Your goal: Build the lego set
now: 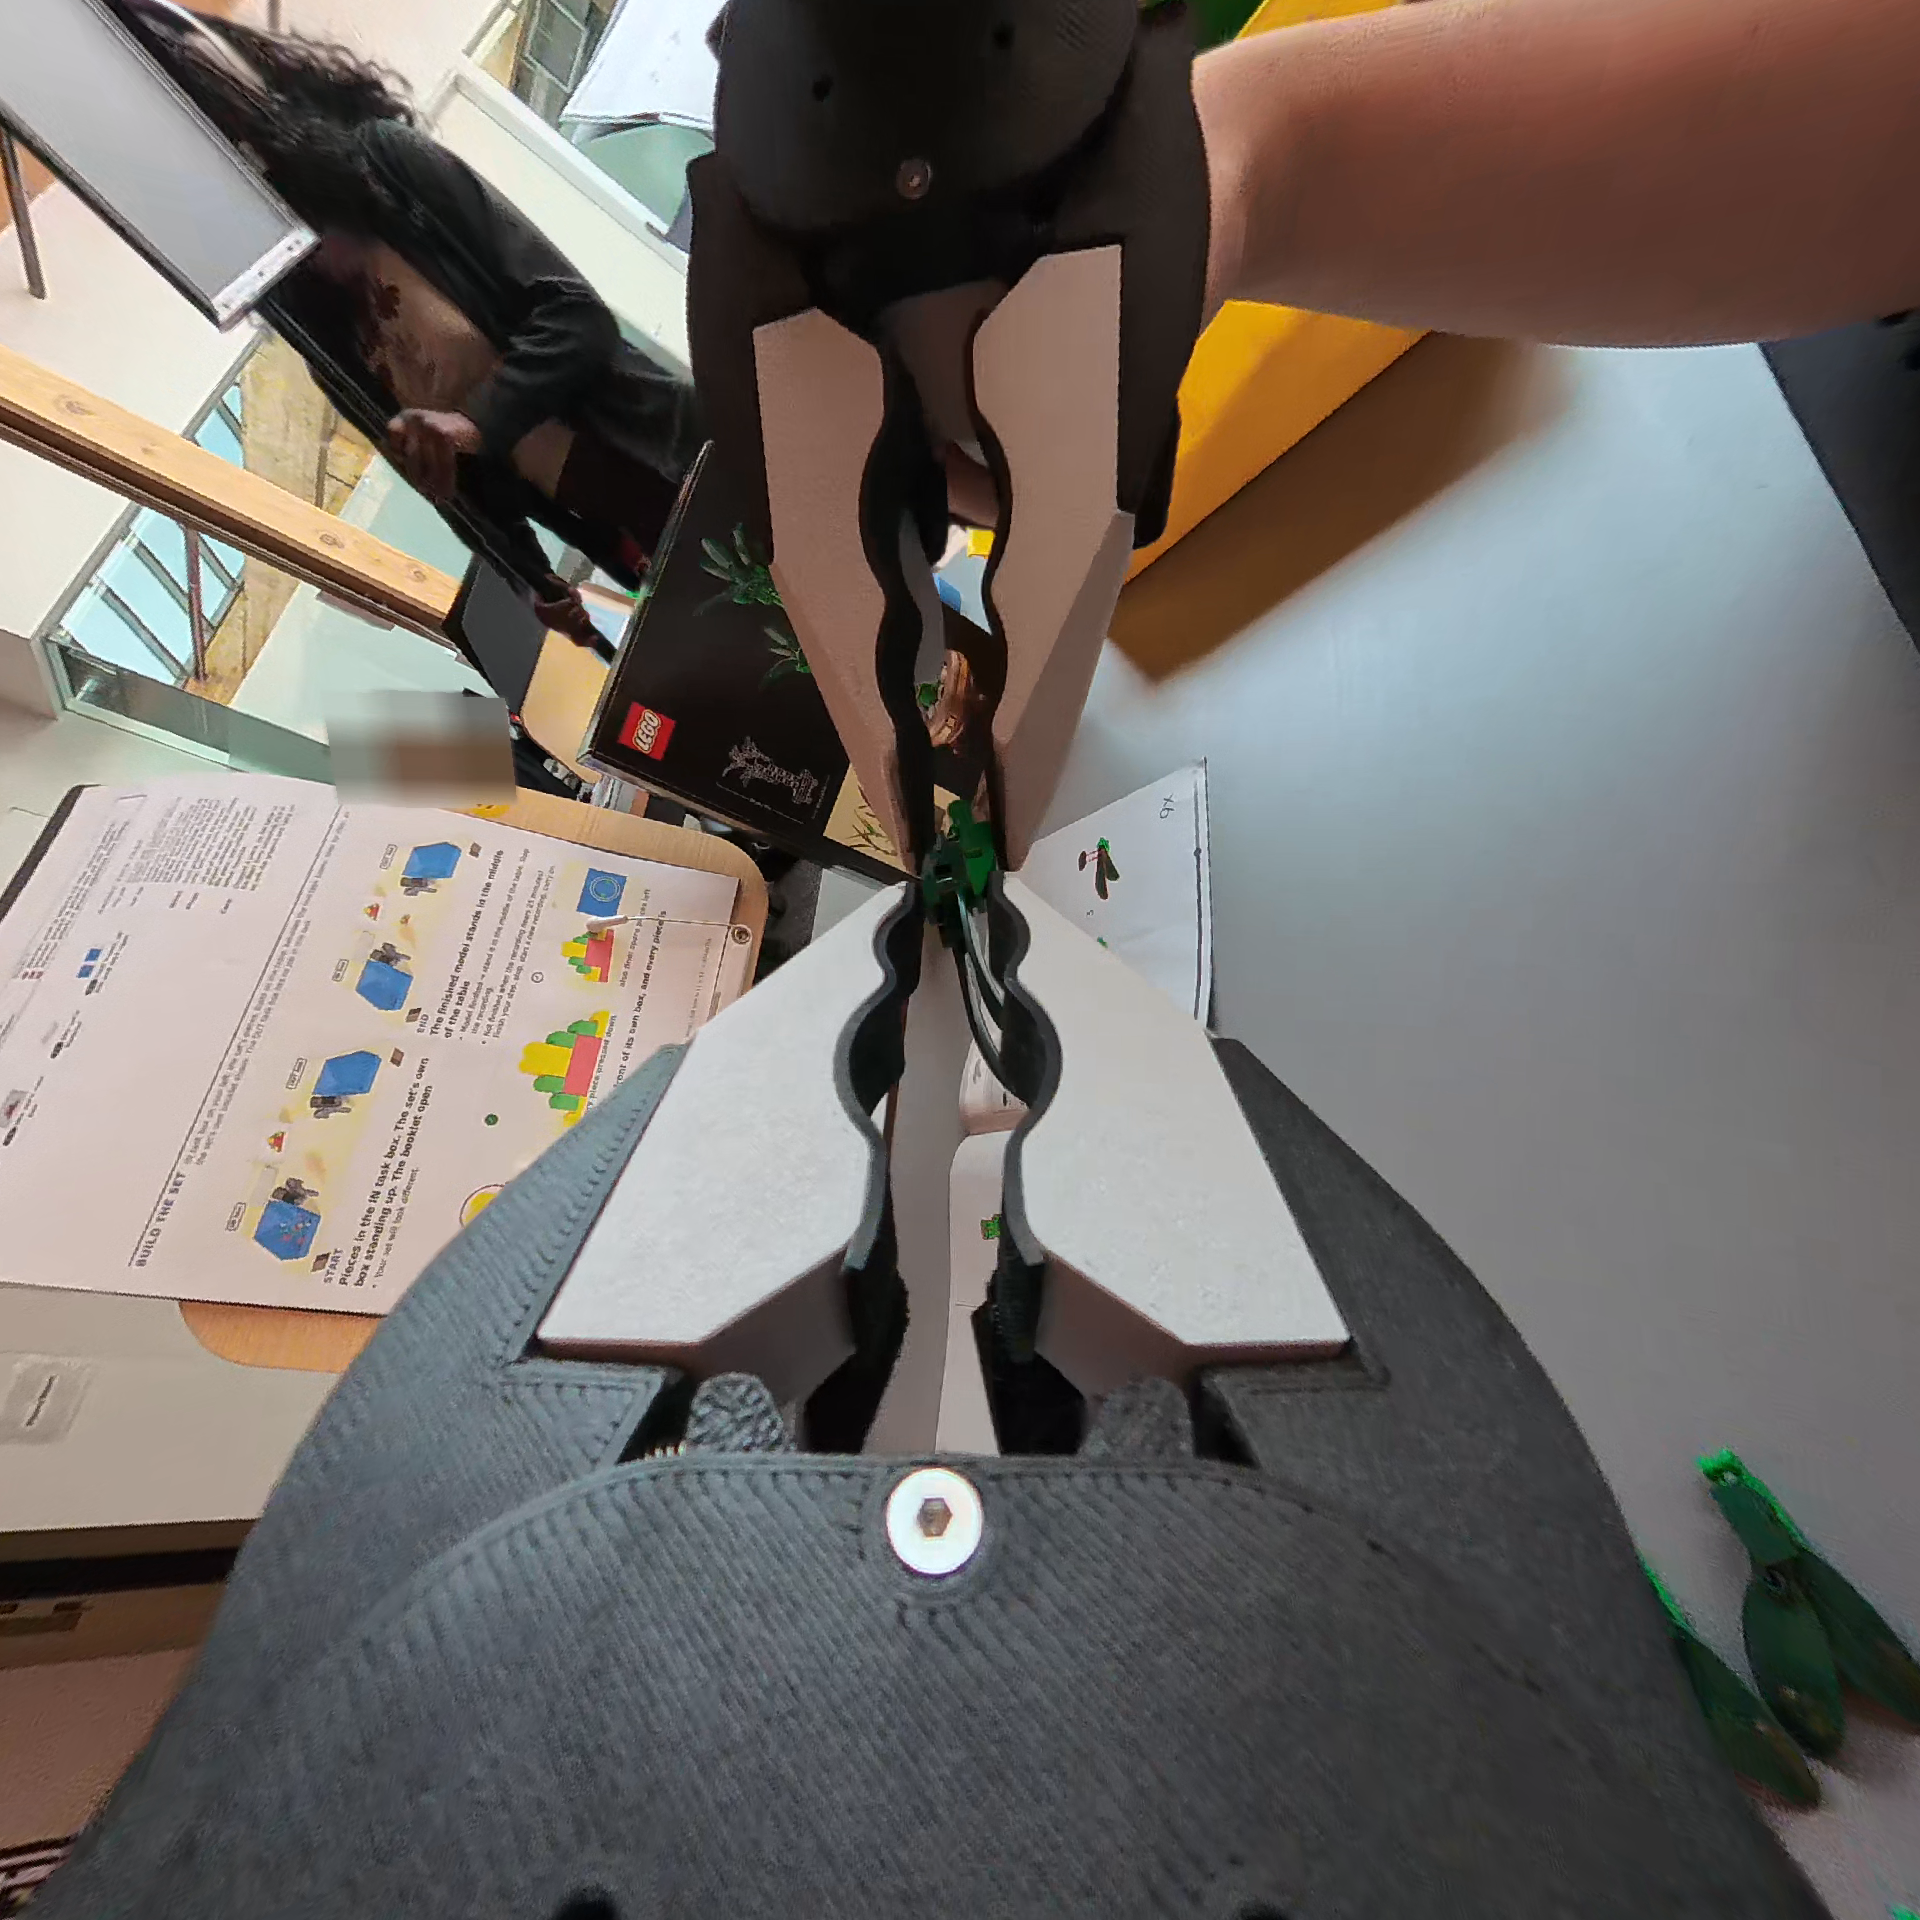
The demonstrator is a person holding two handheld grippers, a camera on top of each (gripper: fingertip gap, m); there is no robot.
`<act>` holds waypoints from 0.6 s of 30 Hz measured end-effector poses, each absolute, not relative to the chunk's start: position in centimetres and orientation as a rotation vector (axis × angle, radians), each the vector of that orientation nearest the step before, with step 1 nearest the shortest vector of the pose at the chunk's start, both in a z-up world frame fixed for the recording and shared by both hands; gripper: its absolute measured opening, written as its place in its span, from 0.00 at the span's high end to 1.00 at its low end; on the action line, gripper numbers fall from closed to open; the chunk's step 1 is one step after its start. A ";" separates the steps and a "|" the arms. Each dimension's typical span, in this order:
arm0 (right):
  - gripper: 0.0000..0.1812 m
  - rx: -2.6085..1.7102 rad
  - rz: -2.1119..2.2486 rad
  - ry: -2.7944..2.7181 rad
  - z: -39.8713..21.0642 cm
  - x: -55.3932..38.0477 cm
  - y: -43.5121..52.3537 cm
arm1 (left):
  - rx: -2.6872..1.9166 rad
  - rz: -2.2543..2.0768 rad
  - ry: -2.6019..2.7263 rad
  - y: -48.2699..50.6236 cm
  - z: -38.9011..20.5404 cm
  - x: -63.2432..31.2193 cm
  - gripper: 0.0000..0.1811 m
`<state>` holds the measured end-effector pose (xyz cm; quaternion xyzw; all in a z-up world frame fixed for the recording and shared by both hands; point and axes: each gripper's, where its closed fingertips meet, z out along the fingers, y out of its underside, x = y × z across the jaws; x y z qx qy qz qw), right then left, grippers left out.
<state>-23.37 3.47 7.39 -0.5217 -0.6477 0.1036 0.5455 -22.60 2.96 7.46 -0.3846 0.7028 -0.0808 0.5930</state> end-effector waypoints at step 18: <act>0.94 -1.316 0.197 -1.597 5.9 -22.0 3.8 | -0.943 -0.268 1.653 3.5 6.0 -21.4 0.95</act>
